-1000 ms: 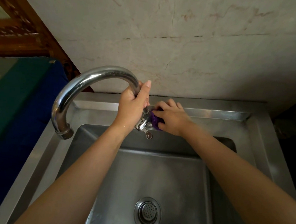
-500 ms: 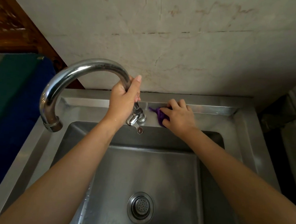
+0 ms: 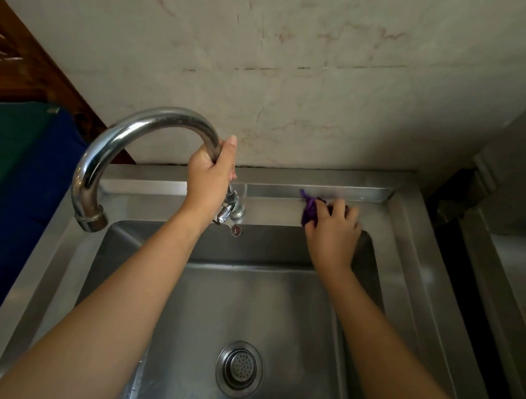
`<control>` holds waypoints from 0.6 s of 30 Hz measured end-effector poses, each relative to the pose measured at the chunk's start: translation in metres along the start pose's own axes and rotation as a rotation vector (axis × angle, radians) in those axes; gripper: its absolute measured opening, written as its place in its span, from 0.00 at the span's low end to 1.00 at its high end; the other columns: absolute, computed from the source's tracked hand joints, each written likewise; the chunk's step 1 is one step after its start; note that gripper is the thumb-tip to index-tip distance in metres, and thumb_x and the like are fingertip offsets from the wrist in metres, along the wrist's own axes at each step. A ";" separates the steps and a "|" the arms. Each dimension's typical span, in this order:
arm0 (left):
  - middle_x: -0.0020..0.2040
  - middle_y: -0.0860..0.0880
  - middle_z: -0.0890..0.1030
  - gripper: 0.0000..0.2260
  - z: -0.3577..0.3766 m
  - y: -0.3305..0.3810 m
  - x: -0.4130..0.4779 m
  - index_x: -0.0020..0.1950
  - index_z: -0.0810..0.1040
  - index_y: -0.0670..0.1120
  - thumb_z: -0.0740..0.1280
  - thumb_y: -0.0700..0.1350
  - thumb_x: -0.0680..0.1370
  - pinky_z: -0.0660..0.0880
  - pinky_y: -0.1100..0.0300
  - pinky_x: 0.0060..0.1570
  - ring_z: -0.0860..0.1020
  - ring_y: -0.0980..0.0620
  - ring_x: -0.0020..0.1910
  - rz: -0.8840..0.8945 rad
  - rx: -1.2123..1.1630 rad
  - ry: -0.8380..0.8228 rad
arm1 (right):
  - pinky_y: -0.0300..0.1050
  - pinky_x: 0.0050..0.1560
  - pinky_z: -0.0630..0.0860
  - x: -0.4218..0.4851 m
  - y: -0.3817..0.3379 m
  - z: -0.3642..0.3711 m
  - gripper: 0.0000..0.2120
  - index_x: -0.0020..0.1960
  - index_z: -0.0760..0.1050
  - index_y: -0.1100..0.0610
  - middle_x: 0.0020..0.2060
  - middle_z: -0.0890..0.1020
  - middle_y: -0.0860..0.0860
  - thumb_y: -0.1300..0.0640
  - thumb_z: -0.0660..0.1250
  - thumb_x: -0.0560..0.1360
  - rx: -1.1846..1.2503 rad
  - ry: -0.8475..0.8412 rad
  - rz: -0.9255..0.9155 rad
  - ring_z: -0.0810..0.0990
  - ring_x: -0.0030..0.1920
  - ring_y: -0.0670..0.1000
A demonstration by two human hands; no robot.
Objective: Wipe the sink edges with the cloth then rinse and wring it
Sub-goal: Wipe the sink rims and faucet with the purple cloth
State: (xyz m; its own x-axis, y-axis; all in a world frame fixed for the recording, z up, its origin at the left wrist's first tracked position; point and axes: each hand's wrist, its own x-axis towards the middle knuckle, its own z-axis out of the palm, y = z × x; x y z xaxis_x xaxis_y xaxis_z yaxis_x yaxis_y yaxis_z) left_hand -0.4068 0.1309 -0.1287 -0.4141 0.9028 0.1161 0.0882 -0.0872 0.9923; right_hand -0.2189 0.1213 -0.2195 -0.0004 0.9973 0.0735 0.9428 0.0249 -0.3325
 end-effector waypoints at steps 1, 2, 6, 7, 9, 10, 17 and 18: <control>0.20 0.57 0.67 0.18 0.001 0.000 0.001 0.29 0.64 0.49 0.62 0.47 0.78 0.68 0.54 0.37 0.66 0.58 0.24 0.003 0.005 -0.003 | 0.53 0.56 0.71 -0.004 0.001 -0.002 0.20 0.64 0.73 0.56 0.60 0.74 0.57 0.55 0.66 0.73 0.036 0.001 0.025 0.69 0.60 0.60; 0.20 0.57 0.67 0.18 0.001 0.000 0.002 0.29 0.64 0.49 0.62 0.48 0.78 0.68 0.53 0.38 0.66 0.58 0.24 0.003 0.007 -0.009 | 0.52 0.55 0.70 -0.007 0.005 -0.005 0.19 0.64 0.74 0.57 0.59 0.75 0.57 0.56 0.66 0.74 0.084 0.017 0.047 0.69 0.59 0.59; 0.20 0.56 0.67 0.18 0.001 -0.001 0.003 0.28 0.64 0.49 0.62 0.48 0.78 0.67 0.52 0.39 0.66 0.57 0.24 0.016 0.002 -0.007 | 0.52 0.58 0.70 0.007 0.049 -0.027 0.19 0.64 0.73 0.58 0.60 0.74 0.59 0.59 0.66 0.73 0.194 0.235 0.194 0.69 0.59 0.61; 0.20 0.56 0.67 0.18 0.001 -0.002 0.003 0.29 0.64 0.48 0.62 0.48 0.78 0.67 0.52 0.38 0.66 0.57 0.24 0.019 0.001 -0.010 | 0.54 0.59 0.69 0.015 0.062 -0.028 0.20 0.65 0.73 0.58 0.61 0.73 0.60 0.59 0.65 0.73 0.178 0.250 0.220 0.68 0.60 0.62; 0.20 0.56 0.66 0.18 0.003 -0.003 0.002 0.28 0.63 0.48 0.62 0.49 0.77 0.67 0.53 0.38 0.66 0.57 0.24 0.019 0.004 -0.005 | 0.59 0.60 0.69 0.026 0.073 -0.022 0.20 0.65 0.72 0.60 0.63 0.73 0.62 0.56 0.64 0.75 0.114 0.204 0.209 0.68 0.60 0.65; 0.20 0.56 0.66 0.18 0.003 -0.003 0.002 0.28 0.63 0.48 0.62 0.49 0.78 0.67 0.53 0.37 0.66 0.57 0.24 0.020 0.009 0.003 | 0.60 0.60 0.69 0.028 0.071 -0.017 0.19 0.65 0.72 0.60 0.63 0.73 0.62 0.55 0.63 0.75 0.086 0.183 0.185 0.68 0.61 0.65; 0.20 0.56 0.66 0.18 0.004 -0.004 0.005 0.29 0.63 0.47 0.62 0.47 0.79 0.67 0.56 0.34 0.66 0.57 0.23 0.036 0.016 0.027 | 0.58 0.65 0.64 0.022 0.032 0.006 0.17 0.63 0.72 0.57 0.63 0.73 0.58 0.54 0.62 0.76 0.041 0.168 0.154 0.68 0.62 0.62; 0.20 0.56 0.66 0.18 0.004 -0.005 0.005 0.29 0.64 0.48 0.62 0.47 0.79 0.67 0.56 0.33 0.66 0.57 0.23 0.038 0.013 0.030 | 0.59 0.65 0.63 0.021 0.025 0.009 0.16 0.62 0.72 0.58 0.63 0.73 0.58 0.54 0.63 0.76 0.045 0.166 0.141 0.68 0.63 0.62</control>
State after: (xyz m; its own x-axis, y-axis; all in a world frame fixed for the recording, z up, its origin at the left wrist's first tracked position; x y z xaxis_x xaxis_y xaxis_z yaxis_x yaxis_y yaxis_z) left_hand -0.4057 0.1372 -0.1330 -0.4373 0.8858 0.1556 0.1162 -0.1159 0.9864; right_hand -0.1986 0.1431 -0.2345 0.1887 0.9662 0.1755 0.9139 -0.1074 -0.3916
